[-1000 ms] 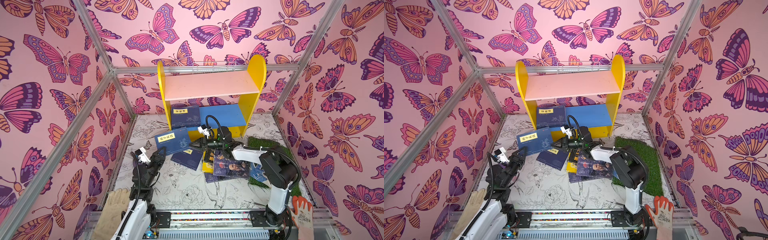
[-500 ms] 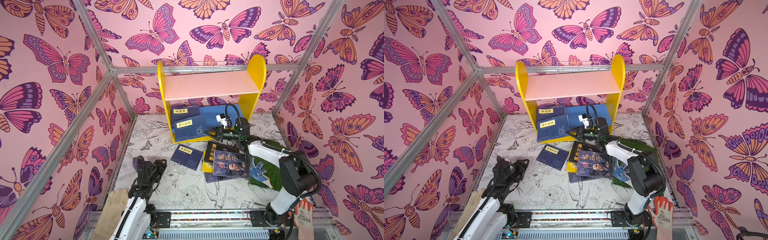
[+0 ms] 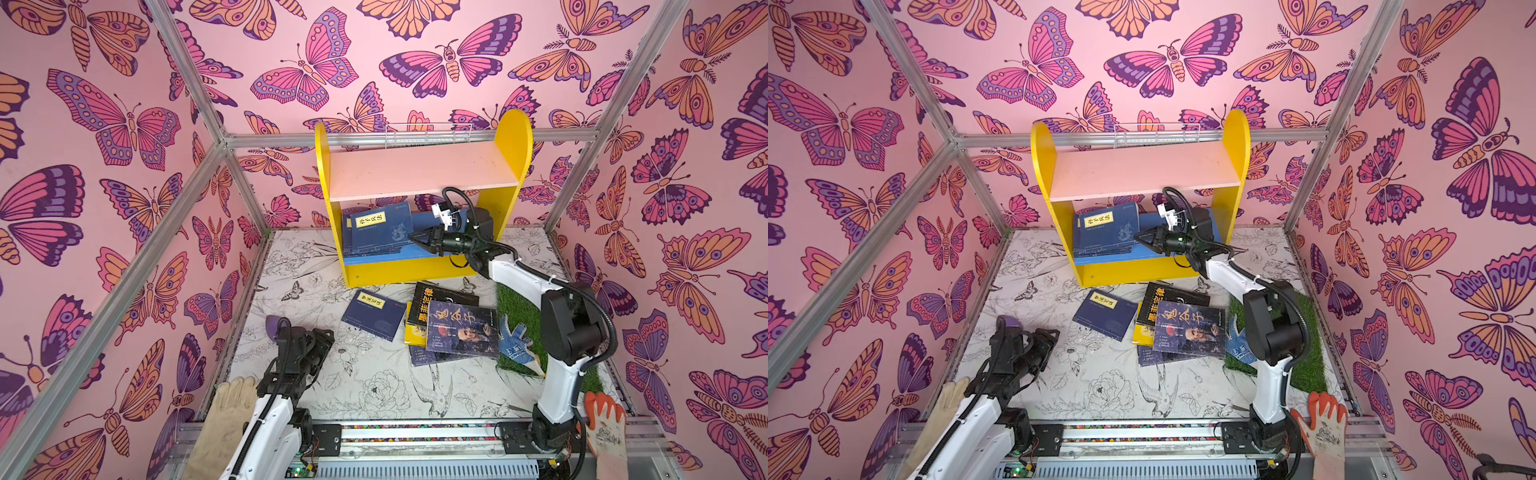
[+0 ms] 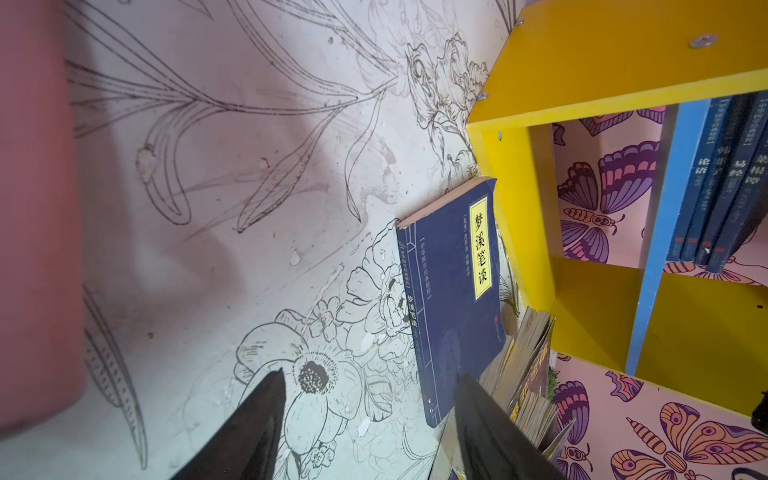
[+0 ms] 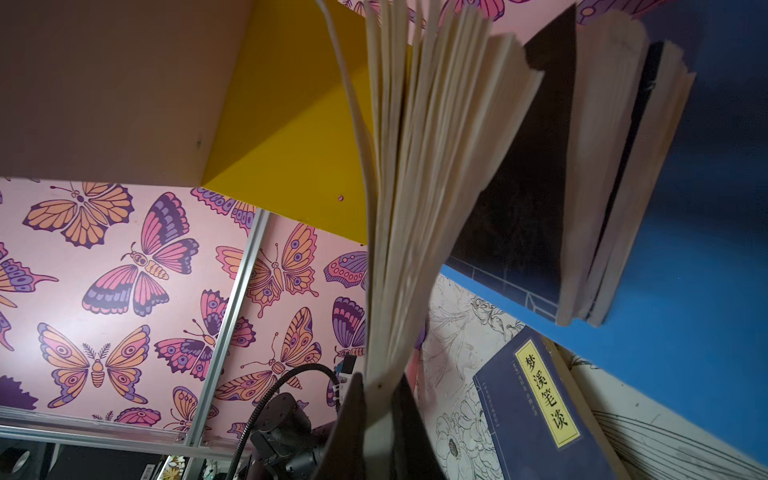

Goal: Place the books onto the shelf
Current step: 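Lower the blue book onto the shelf stack and open the right gripper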

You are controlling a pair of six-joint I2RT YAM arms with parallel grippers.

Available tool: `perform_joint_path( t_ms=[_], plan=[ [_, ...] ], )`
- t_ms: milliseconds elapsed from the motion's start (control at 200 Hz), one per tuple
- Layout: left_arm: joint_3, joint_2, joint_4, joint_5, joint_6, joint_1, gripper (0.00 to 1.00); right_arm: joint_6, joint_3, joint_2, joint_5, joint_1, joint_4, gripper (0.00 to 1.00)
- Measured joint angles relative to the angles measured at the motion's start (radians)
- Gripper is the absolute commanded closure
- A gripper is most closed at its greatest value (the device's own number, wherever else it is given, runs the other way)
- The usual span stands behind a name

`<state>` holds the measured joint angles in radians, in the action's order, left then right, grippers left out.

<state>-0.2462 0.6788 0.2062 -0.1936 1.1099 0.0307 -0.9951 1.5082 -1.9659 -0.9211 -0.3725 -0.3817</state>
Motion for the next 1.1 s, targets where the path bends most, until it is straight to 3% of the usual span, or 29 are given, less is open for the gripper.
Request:
perform_joint_path(
  t_ms=[471, 1052, 1102],
  plan=[
    [0.0, -0.002, 0.001, 0.0, -0.002, 0.0, 0.33, -0.011, 0.243, -0.193, 0.0, -0.013, 0.066, 1.0],
    [0.0, -0.002, 0.002, -0.001, -0.002, 0.0, 0.31, 0.006, 0.346, -0.267, 0.025, -0.039, 0.211, 1.0],
    [0.0, -0.001, 0.002, -0.001, -0.002, 0.0, 0.31, 0.008, 0.347, -0.267, 0.031, -0.04, 0.215, 0.94]
  ],
)
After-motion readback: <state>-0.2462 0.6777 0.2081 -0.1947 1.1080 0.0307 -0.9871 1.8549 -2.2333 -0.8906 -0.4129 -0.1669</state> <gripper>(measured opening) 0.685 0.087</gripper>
